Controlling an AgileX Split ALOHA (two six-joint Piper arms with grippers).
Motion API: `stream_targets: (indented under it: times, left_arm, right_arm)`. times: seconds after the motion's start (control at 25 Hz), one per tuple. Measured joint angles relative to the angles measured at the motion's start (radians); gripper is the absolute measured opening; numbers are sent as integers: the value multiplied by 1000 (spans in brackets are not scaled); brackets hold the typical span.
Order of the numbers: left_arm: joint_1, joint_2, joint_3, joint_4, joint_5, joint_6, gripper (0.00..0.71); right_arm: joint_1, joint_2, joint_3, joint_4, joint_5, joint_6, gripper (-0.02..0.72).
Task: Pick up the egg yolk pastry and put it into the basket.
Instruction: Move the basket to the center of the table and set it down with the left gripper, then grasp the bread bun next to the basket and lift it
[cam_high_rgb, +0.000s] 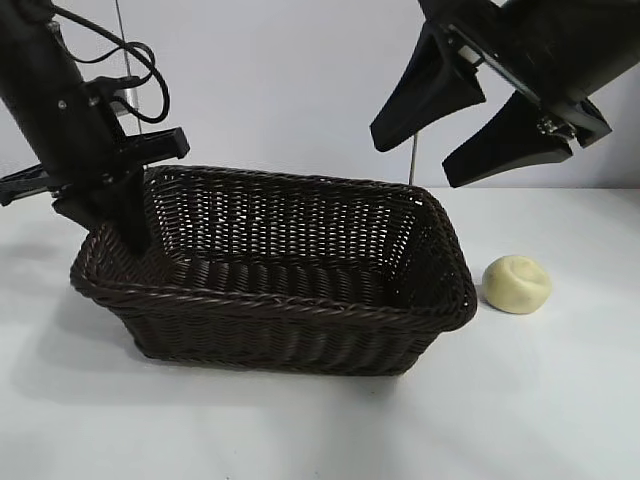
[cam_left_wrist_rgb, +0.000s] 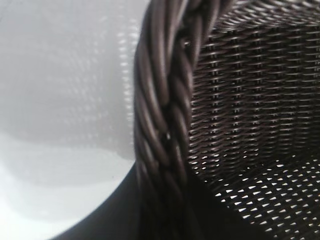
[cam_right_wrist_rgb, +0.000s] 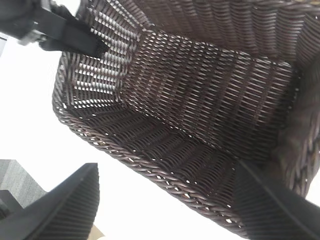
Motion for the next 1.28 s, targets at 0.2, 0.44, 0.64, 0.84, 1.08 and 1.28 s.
stream_targets:
  times: [0.2, 0.44, 0.64, 0.84, 1.08, 1.28]
  left_arm:
    - [0, -1, -2, 35, 13, 0, 545]
    - [0, -64, -3, 106, 40, 0, 595]
    - [0, -166, -7, 190, 77, 1, 596]
    - [25, -183, -8, 295, 117, -8, 596]
    - [156, -182, -8, 312, 113, -9, 596]
    - [216, -182, -8, 320, 137, -9, 596]
  right_arm:
    - [0, 0, 0, 0, 0, 0, 540]
    - [0, 0, 0, 0, 0, 0, 540]
    - [0, 0, 0, 0, 1, 0, 540]
    - [0, 0, 0, 0, 1, 0, 540]
    - [0, 0, 0, 0, 1, 0, 540]
    - [0, 0, 0, 0, 1, 0, 540]
